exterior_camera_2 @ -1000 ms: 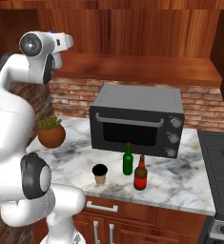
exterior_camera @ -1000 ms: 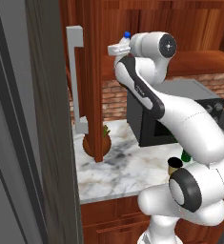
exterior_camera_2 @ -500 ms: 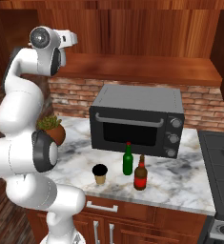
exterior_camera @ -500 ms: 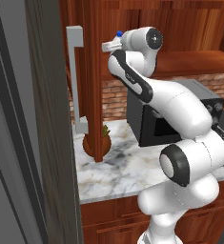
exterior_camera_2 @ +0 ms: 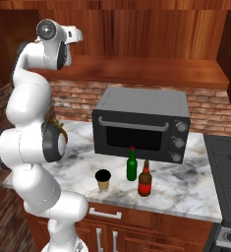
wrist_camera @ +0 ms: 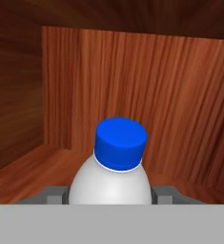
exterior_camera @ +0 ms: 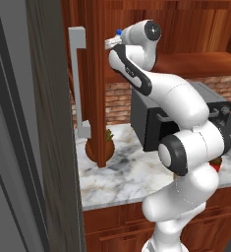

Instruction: Sort all alcoholic drinks to one cabinet, and non-alcoholic drinks to the other.

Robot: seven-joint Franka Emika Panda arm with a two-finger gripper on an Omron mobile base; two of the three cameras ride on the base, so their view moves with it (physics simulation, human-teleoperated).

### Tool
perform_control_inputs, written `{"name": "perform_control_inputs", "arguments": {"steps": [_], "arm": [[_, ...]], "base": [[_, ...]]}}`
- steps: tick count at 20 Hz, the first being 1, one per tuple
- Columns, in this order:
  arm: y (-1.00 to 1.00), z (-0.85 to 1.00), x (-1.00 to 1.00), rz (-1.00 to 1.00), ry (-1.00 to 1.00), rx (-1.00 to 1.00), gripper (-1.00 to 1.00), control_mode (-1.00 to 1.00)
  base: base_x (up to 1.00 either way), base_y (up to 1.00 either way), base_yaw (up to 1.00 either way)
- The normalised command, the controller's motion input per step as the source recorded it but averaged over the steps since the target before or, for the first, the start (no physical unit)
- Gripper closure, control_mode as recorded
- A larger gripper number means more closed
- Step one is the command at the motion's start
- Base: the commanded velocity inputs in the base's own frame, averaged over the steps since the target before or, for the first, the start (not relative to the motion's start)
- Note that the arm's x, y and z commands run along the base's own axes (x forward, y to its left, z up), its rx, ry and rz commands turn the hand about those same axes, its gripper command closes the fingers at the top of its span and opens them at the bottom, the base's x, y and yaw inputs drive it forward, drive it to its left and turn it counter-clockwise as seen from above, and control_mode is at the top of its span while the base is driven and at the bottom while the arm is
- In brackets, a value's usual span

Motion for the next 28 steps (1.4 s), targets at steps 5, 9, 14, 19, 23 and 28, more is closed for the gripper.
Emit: {"name": "perform_control_inputs", "arguments": {"steps": [5,9,14,19,23,28], "arm": [[0.00,-0.31,0.22,0.00,0.00,-0.01,1.00,-1.00],[0.00,-0.42,0.16,0.00,0.00,-0.01,1.00,-1.00],[0.00,-0.42,0.10,0.00,0.00,0.00,1.00,-1.00],[0.00,-0.40,0.08,0.00,0.00,0.00,-1.00,-1.00],[0.00,-0.08,0.00,0.00,0.00,0.00,-1.00,-1.00],[-0.06,0.00,-0.03,0.00,0.00,0.00,-1.00,-1.00]], "base": [[0.00,0.00,0.00],[0.00,0.00,0.00],[0.00,0.00,0.00],[0.00,0.00,0.00],[0.00,0.00,0.00],[0.00,0.00,0.00]]}}
